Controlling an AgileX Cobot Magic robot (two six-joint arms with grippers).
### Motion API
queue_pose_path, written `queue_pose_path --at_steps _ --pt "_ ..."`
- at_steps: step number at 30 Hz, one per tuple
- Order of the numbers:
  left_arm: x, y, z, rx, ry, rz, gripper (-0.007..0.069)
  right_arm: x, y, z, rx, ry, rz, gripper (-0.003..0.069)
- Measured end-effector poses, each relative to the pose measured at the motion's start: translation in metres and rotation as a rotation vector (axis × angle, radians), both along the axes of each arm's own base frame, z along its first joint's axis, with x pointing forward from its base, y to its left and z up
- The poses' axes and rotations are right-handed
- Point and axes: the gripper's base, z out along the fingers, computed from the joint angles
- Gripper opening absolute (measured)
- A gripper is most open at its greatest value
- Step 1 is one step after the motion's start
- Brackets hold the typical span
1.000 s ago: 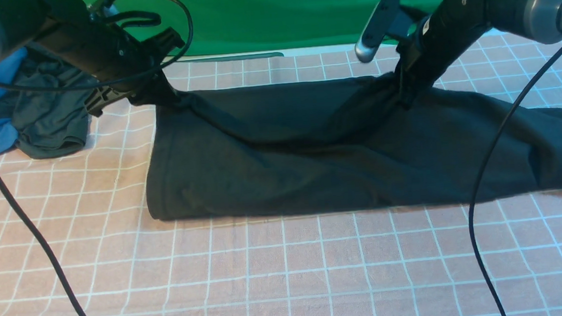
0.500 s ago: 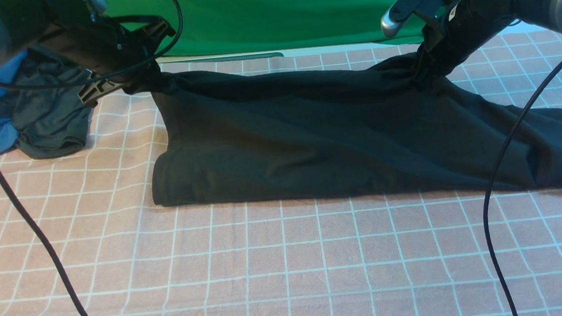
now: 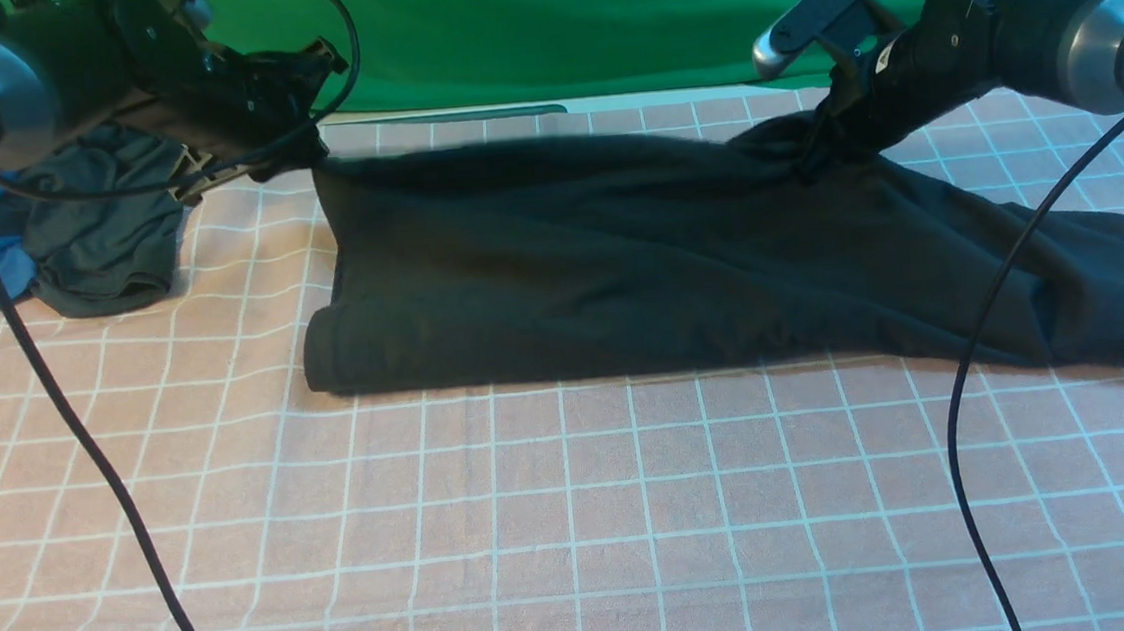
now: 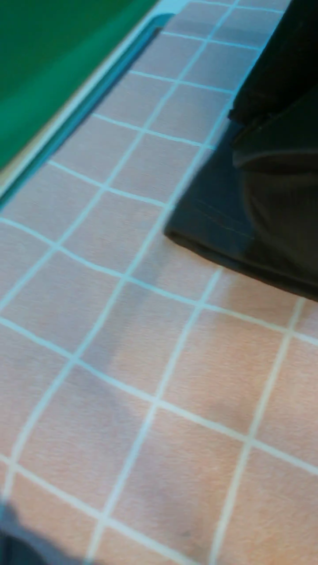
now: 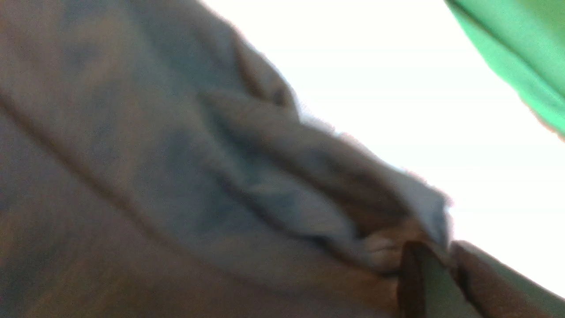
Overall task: Fold a long-sleeved shirt over a pink coffee tablecloth.
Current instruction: 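Fold the black garment in half by bringing its near edge over to the far edge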
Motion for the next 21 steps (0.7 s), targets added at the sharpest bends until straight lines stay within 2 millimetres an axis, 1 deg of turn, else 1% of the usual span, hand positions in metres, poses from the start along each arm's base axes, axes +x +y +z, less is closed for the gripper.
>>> queue_pose_path --at_steps 1,4,5,6,8,9,10,11,12,13,14,15,16,17,18,19,20,21 --pt "0.000 0.000 0.000 0.004 -0.007 0.000 0.0166 0.001 0.000 0.001 0.004 -0.011 -0.002 0.0182" --pt "0.001 0.001 0.001 0.006 -0.015 0.002 0.0271 0.002 0.000 0.002 0.015 -0.033 -0.011 0.0281" --pt "0.001 0.001 0.001 0.007 -0.017 0.002 0.0302 0.003 0.000 0.003 0.020 -0.040 -0.014 0.0303" --pt "0.001 0.001 0.001 0.006 -0.017 0.002 0.0344 0.003 0.000 0.004 0.029 -0.048 -0.022 0.0322" --pt "-0.002 0.000 0.004 0.005 0.002 -0.004 0.0392 0.003 0.000 0.008 0.057 -0.046 -0.051 0.0335" --pt "-0.003 0.000 0.005 0.004 0.010 -0.007 0.0396 0.003 0.000 0.009 0.060 -0.044 -0.053 0.0335" --pt "-0.006 -0.001 0.008 0.003 0.035 -0.017 0.0397 0.001 -0.001 0.017 0.080 -0.032 -0.075 0.0321" --pt "-0.010 -0.002 0.012 0.006 0.056 -0.031 0.0388 -0.002 -0.001 0.024 0.097 -0.017 -0.093 0.0282" --pt "-0.015 -0.006 0.018 0.013 0.074 -0.066 0.0366 -0.006 -0.001 0.037 0.116 0.005 -0.111 0.0217" --pt "-0.016 -0.008 0.018 0.015 0.085 -0.076 0.0361 -0.007 0.000 0.039 0.118 0.007 -0.111 0.0204" --pt "-0.021 -0.016 0.023 0.029 0.103 -0.130 0.0296 -0.013 0.002 0.051 0.129 0.024 -0.114 0.0114" --pt "-0.024 -0.022 0.026 0.038 0.112 -0.166 0.0253 -0.016 0.004 0.058 0.137 0.033 -0.114 0.0074" --pt "-0.028 -0.035 0.027 0.049 0.129 -0.218 0.0181 -0.019 0.008 0.062 0.148 0.050 -0.110 0.0046" --pt "-0.031 -0.045 0.026 0.058 0.146 -0.257 0.0118 -0.021 0.010 0.061 0.160 0.074 -0.109 0.0037" --pt "-0.033 -0.051 0.024 0.067 0.163 -0.288 0.0080 -0.022 0.012 0.059 0.172 0.098 -0.109 0.0035" --pt "-0.036 -0.061 0.021 0.074 0.189 -0.327 0.0049 -0.022 0.014 0.053 0.181 0.129 -0.109 0.0034" --pt "-0.037 -0.064 0.018 0.074 0.202 -0.339 0.0041 -0.022 0.014 0.051 0.180 0.139 -0.109 0.0034" --pt "-0.041 -0.077 0.010 0.081 0.249 -0.385 0.0022 -0.022 0.016 0.035 0.182 0.196 -0.108 0.0034"
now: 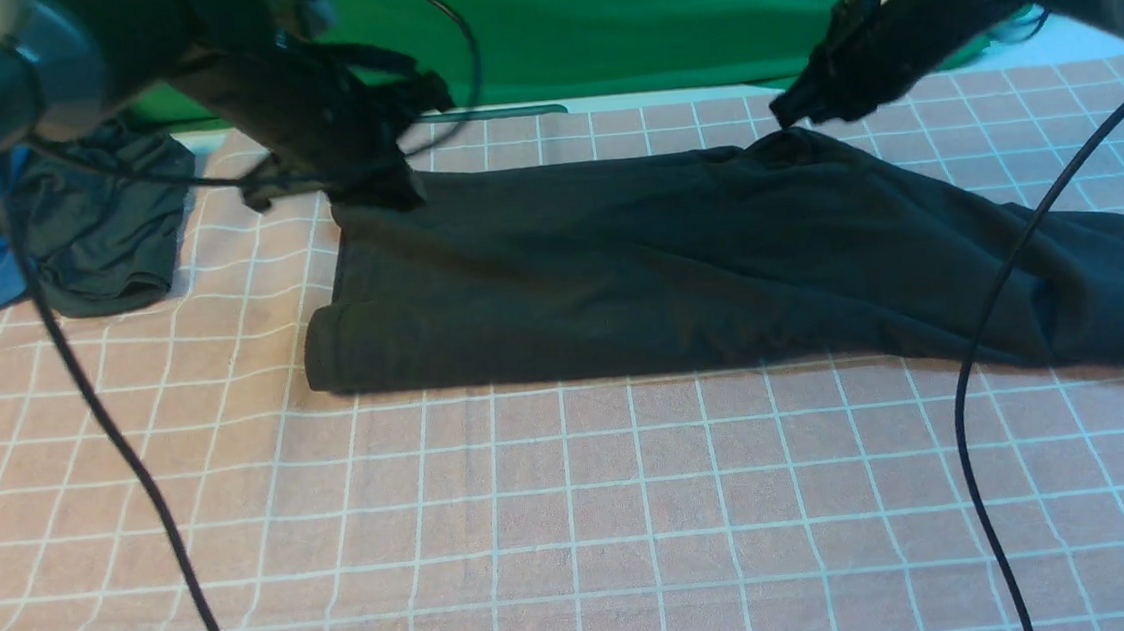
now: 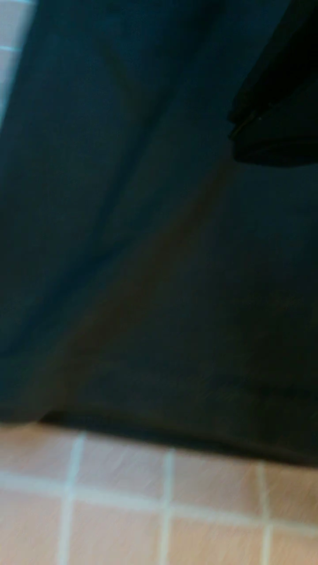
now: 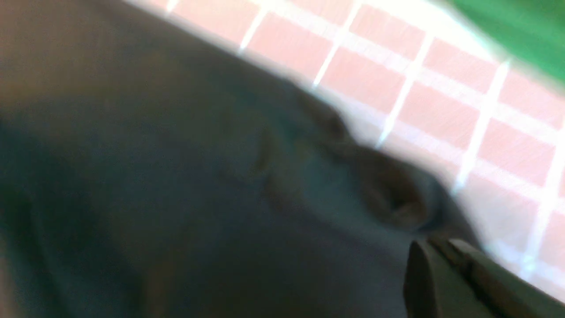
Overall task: Fold a long-sleeved shirt over a pink coffee tablecloth.
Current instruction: 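Fold the black garment in half by bringing its near edge over to the far edge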
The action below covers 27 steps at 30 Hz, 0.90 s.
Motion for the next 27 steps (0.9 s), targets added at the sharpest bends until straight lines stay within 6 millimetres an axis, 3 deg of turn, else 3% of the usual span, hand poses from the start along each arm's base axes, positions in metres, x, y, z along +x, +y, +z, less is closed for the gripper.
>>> queue_pose_path --at_steps 4,10,18,24,26,27 --pt "-0.004 -0.014 -0.026 0.018 0.118 -0.051 0.0013 0.006 0.002 -0.037 -0.008 0.069 0.005 0.0034" --pt "-0.004 -0.012 -0.061 0.059 0.245 -0.057 0.0013 0.017 0.003 -0.057 0.002 -0.004 -0.014 0.0034" --pt "-0.005 -0.006 -0.064 0.127 0.282 -0.012 0.0013 0.037 -0.014 -0.065 0.039 -0.171 -0.096 0.0034" --pt "-0.007 -0.004 -0.061 0.147 0.291 -0.012 0.0013 0.039 -0.040 -0.054 0.048 -0.112 -0.155 0.0038" --pt "-0.009 -0.002 -0.054 0.168 0.280 -0.017 0.0013 0.036 -0.047 -0.035 0.042 -0.063 -0.149 0.0038" --pt "-0.010 0.000 -0.045 0.178 0.263 -0.018 0.0013 0.031 -0.053 -0.016 0.033 -0.027 -0.138 0.0038"
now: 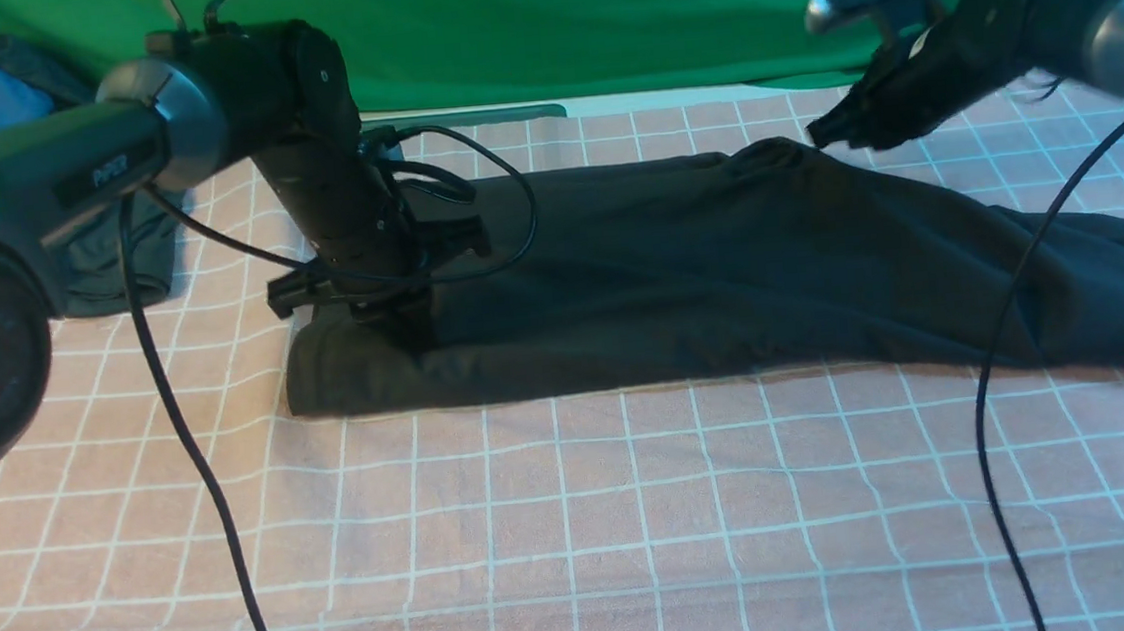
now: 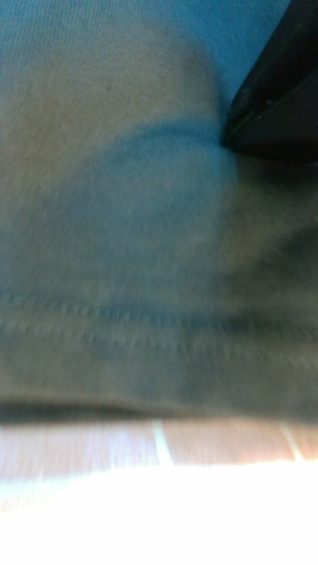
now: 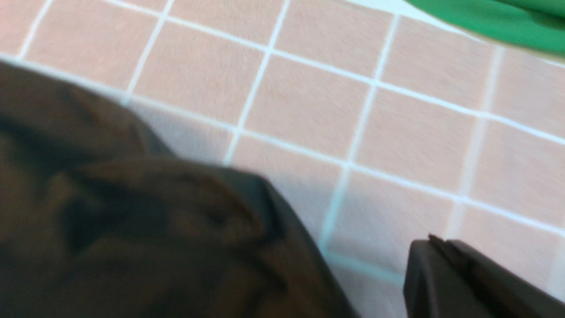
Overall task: Fold a long-sleeved shirt over a pink coffee tablecloth.
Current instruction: 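Fold the black garment in half by bringing its near edge over to the far edge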
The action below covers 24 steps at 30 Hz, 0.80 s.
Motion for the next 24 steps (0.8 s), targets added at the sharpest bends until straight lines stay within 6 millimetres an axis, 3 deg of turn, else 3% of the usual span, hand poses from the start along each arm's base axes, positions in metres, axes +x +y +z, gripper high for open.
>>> queue_pose_path --at_steps 1,2,5,9,13,15,17,21,24 --pt "0.000 0.000 0.001 0.004 -0.002 -0.002 0.0013 -0.001 0.000 0.002 -0.001 0.009 0.004 0.0037" --pt "-0.003 0.003 0.014 0.013 -0.031 -0.005 0.0013 -0.010 -0.006 0.030 -0.007 0.034 0.017 0.0034" --pt "-0.011 0.005 0.050 0.001 -0.105 -0.005 0.0013 -0.034 -0.017 0.072 -0.008 0.133 0.032 0.0034" --pt "-0.022 0.007 0.084 -0.017 -0.177 -0.004 0.0013 -0.055 -0.037 0.089 0.004 0.251 -0.001 0.0034" --pt "-0.031 0.009 0.087 -0.019 -0.171 -0.004 0.0013 -0.068 -0.061 0.064 0.032 0.378 -0.089 0.0041" --pt "-0.037 0.009 0.070 -0.017 -0.117 -0.005 0.0013 -0.085 -0.079 0.037 0.032 0.495 -0.132 0.0068" --pt "-0.039 0.009 0.056 -0.028 -0.098 -0.005 0.0013 -0.095 -0.091 0.023 0.029 0.557 -0.158 0.0102" --pt "-0.040 0.007 0.037 -0.058 -0.141 -0.004 0.0013 -0.109 -0.120 0.001 0.048 0.592 -0.254 0.0232" --pt "-0.037 0.007 0.030 -0.063 -0.189 -0.003 0.0013 -0.108 -0.138 -0.001 0.055 0.526 -0.312 0.0317"
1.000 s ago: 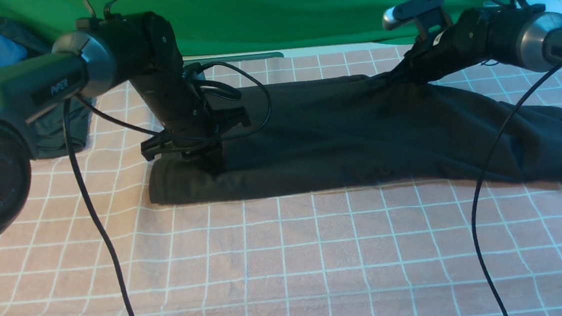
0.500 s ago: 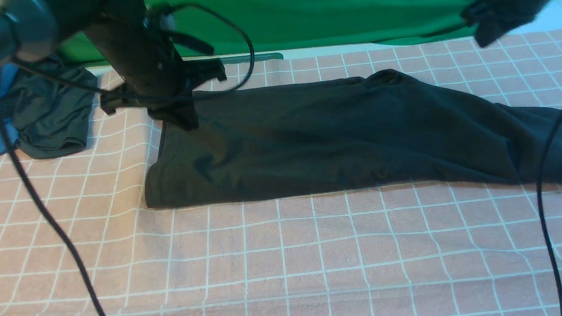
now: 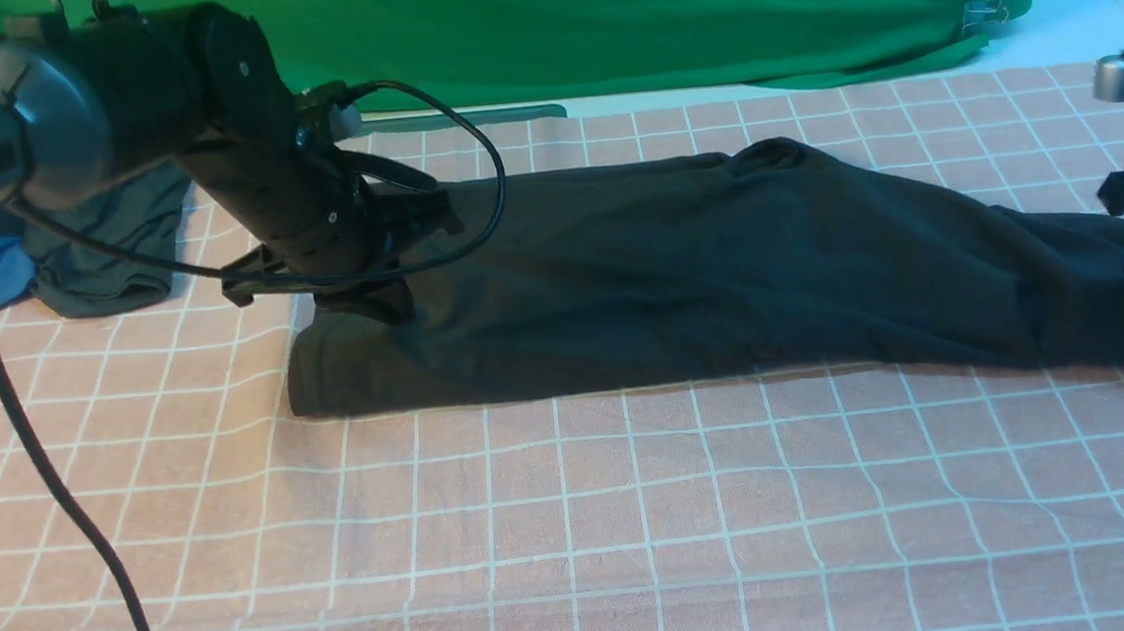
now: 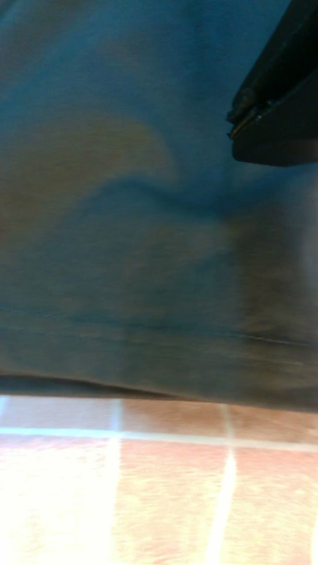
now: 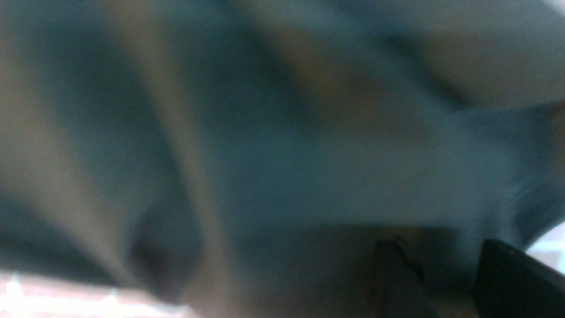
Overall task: Fold a long-sleeved shirt over a pink coffee tablecloth.
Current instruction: 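Fold the black garment in half by bringing its near edge over to the far edge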
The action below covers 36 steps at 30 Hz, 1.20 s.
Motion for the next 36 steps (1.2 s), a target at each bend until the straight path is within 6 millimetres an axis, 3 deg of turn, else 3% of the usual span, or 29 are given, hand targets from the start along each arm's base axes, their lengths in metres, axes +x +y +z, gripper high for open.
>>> queue_pose_path --at_steps 7,11,15,19,23,25,26,27,30,36 --pt "0.007 -0.002 -0.027 0.003 0.050 0.005 0.0013 0.010 -0.004 0.000 -0.018 -0.101 -0.027 0.0350" --pt "0.009 -0.003 -0.044 0.009 0.094 0.004 0.0013 0.012 -0.005 -0.011 -0.013 -0.086 -0.035 0.0419" --pt "0.009 -0.003 -0.047 0.004 0.098 0.007 0.0013 0.015 -0.006 -0.028 -0.005 -0.052 -0.038 0.0483" --pt "0.009 -0.003 -0.047 0.005 0.098 0.004 0.0013 0.016 -0.006 -0.036 -0.003 -0.044 -0.040 0.0489" --pt "0.010 -0.003 -0.047 0.005 0.098 0.004 0.0013 0.017 -0.006 -0.038 -0.004 -0.046 -0.024 0.0385" --pt "0.010 -0.003 -0.047 0.006 0.097 0.001 0.0013 0.017 -0.005 -0.038 -0.004 -0.047 0.012 0.0168" --pt "0.010 -0.003 -0.047 0.006 0.097 0.000 0.0013 0.017 -0.005 -0.038 -0.004 -0.046 0.013 0.0154" --pt "0.010 -0.003 -0.047 0.008 0.096 -0.010 0.0013 0.016 -0.005 -0.036 -0.008 -0.048 0.029 0.0074" --pt "0.010 -0.003 -0.047 0.011 0.094 -0.016 0.0013 0.016 -0.008 -0.031 -0.017 -0.058 0.029 0.0047" --pt "0.010 -0.003 -0.047 0.010 0.094 -0.016 0.0013 0.017 -0.020 0.000 -0.051 -0.130 0.013 0.0046"
